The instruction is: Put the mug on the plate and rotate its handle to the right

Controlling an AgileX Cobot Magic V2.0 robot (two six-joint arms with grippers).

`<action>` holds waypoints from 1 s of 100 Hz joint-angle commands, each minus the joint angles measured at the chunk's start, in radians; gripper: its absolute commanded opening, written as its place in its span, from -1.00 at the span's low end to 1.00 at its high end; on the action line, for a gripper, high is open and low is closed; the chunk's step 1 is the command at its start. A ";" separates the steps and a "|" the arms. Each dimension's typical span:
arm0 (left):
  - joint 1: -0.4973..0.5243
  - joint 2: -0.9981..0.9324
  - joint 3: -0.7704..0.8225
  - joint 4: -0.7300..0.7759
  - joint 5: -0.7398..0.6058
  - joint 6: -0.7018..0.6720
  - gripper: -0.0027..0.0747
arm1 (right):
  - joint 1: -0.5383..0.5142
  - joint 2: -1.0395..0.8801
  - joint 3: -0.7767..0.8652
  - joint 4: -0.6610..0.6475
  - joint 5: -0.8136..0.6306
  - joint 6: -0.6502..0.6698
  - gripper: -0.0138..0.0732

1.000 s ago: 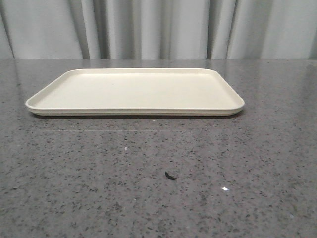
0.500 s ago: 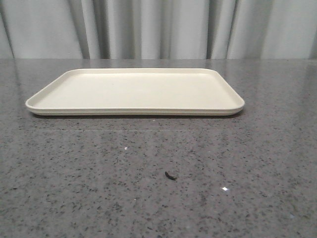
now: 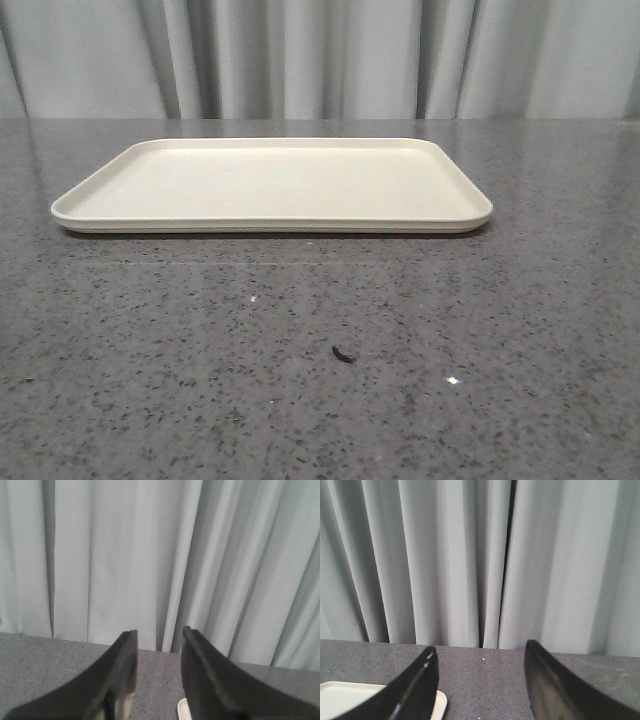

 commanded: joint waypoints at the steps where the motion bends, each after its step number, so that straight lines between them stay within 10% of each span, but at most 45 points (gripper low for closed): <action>1: 0.002 0.021 -0.047 -0.007 -0.049 -0.005 -0.15 | 0.001 0.013 -0.034 0.012 -0.097 -0.010 0.25; 47: 0.002 0.035 -0.147 -0.023 0.164 0.018 -0.09 | 0.001 0.042 -0.034 0.008 -0.118 -0.010 0.25; 100: 0.002 0.409 -0.507 -0.007 0.839 0.255 -0.09 | 0.001 0.051 -0.034 0.007 -0.127 -0.010 0.25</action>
